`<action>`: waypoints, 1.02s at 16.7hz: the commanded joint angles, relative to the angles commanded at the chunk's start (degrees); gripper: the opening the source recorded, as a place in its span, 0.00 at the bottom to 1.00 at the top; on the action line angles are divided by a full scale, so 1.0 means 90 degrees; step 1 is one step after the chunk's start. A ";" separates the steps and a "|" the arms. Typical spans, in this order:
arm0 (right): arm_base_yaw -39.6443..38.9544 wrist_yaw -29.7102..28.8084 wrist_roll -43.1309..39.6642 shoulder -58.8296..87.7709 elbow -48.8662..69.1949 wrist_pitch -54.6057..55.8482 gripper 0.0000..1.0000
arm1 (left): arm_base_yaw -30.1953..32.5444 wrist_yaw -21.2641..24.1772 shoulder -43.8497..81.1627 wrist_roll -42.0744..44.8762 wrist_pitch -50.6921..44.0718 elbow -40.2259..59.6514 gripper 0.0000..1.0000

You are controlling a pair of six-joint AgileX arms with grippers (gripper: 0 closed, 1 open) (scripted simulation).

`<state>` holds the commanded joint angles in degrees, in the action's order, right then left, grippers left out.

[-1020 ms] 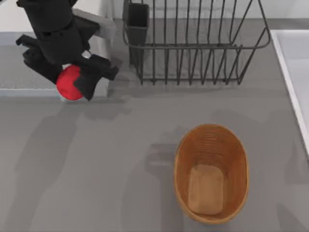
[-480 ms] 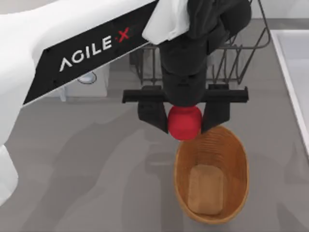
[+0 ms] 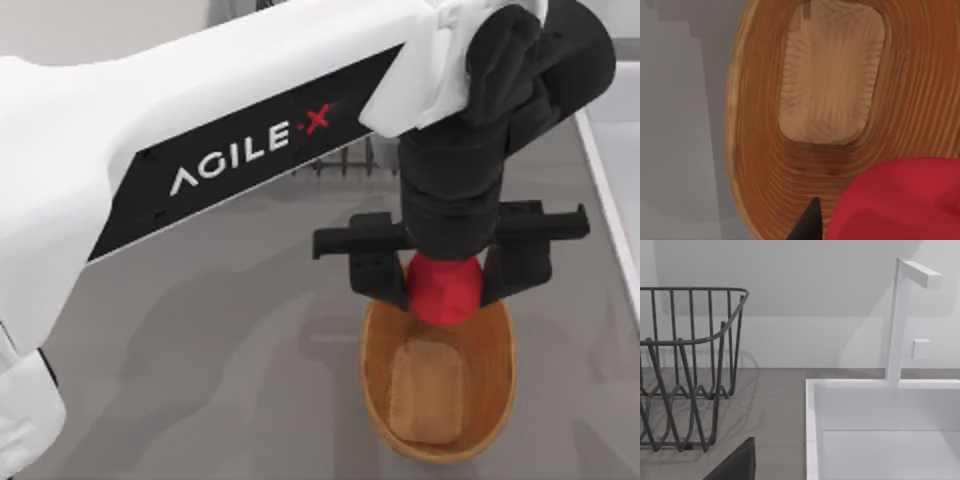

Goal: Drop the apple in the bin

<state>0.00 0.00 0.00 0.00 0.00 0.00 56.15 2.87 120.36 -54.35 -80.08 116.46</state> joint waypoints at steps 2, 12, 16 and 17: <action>0.0000 0.0000 0.0000 0.0000 0.0000 0.0000 1.00 | -0.0024 0.0003 -0.0023 0.0017 -0.0004 -0.0021 0.00; 0.0000 0.0000 0.0000 0.0000 0.0000 0.0000 1.00 | 0.0015 0.0003 0.0092 -0.0030 0.1670 -0.1576 0.00; 0.0000 0.0000 0.0000 0.0000 0.0000 0.0000 1.00 | 0.0024 -0.0002 0.0094 -0.0023 0.1710 -0.1615 0.00; 0.0000 0.0000 0.0000 0.0000 0.0000 0.0000 1.00 | 0.0024 -0.0002 0.0094 -0.0023 0.1710 -0.1615 0.08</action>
<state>0.00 0.00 0.00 0.00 0.00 0.00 56.37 2.86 121.21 -54.55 -64.69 101.93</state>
